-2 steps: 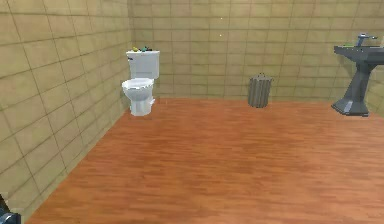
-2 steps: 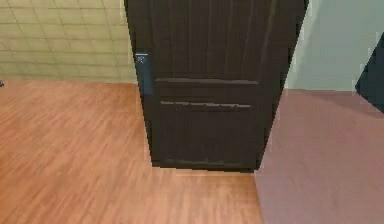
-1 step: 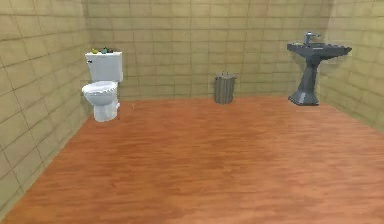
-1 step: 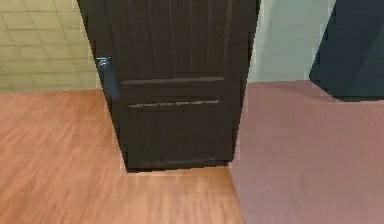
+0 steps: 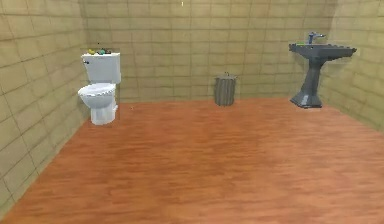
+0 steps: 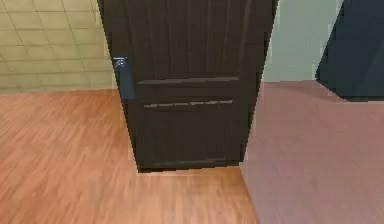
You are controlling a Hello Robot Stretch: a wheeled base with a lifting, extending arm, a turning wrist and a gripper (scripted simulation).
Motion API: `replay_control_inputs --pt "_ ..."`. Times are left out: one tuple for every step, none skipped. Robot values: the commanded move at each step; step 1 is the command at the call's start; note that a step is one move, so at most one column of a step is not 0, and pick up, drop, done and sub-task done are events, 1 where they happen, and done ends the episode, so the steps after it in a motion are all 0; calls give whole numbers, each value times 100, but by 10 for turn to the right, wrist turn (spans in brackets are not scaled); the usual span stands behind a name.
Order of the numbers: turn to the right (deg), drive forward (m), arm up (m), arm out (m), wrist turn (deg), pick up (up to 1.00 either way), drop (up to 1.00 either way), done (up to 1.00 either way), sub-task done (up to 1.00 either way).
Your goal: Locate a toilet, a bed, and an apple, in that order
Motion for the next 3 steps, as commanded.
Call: replay_control_inputs --pt "-90 0 0 0 0 0 0 0 0" --pt "0 100 0 0 0 0 0 0 0" --pt "0 100 0 0 0 0 0 0 0"
